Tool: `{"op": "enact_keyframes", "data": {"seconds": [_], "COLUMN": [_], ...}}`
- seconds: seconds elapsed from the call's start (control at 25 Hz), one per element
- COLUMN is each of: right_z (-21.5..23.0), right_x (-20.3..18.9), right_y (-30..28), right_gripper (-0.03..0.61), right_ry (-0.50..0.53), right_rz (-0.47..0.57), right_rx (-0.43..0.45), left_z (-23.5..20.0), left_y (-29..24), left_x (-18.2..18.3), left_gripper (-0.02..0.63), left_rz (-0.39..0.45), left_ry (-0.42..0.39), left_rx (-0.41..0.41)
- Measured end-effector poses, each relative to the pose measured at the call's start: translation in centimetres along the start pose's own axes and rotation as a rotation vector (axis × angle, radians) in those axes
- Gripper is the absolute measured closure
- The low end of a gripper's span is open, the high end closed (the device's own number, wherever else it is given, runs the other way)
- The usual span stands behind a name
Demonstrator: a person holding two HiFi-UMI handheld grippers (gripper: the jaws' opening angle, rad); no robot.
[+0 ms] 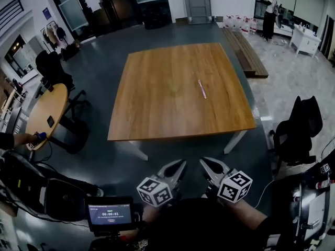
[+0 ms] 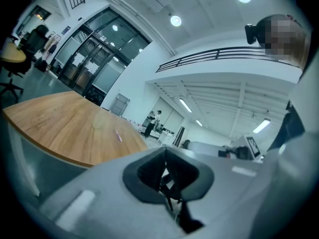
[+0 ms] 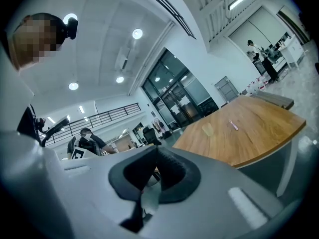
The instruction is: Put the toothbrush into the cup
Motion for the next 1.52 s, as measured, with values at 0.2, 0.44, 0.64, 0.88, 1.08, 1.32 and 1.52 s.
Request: {"op": "enact_keyframes", "data": {"seconds": [0.2, 0.44, 0.64, 0.88, 1.08, 1.32, 1.52], "right_z": [2.0, 4.2, 5.4, 7.7, 8.3, 9.6, 12.2], "right_x": [0.5, 0.6, 0.5, 1.3, 2.8, 3.7, 3.9], "right_y": [1.8, 1.9, -0.7, -6.7, -13.1, -17.5, -20.3], "right_gripper": [0.572, 0.572, 0.572, 0.571, 0.571, 0.571, 0.561], "right_ry": [-0.033, -0.097, -0.114, -0.102, -0.053, -0.004, -0.006], "right_rz": [-0.01, -0.023, -0.047, -0.054, -0.062, -0.093, -0.15], "right_rx": [0.009, 0.027, 0.041, 0.011, -0.013, -0.067, -0.111], "left_z": [1.3, 1.1, -1.3, -7.2, -12.3, -16.2, -19.6], "left_y": [-2.0, -2.8, -3.5, -5.5, -6.7, -7.0, -5.1], "left_x": [-1.2, -2.2, -1.5, 1.2, 5.0, 7.5, 9.0], "left_gripper": [0.611, 0.611, 0.611, 0.611, 0.611, 0.611, 0.611], "left_rz": [-0.015, -0.023, -0.028, -0.02, -0.008, 0.02, 0.052], "left_ry": [0.012, 0.025, 0.035, 0.061, 0.059, 0.083, 0.108], "left_rx": [0.026, 0.081, 0.113, 0.09, 0.041, 0.015, 0.035]}}
Point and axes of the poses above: the fingertips, and each gripper's own axes: y backward along the fingers, z to its right, x out of its top, the point moved 2 cm from there along y, backward along the fingers, and after that the axes turned 3 degrees about x, right-handed, at the moved point
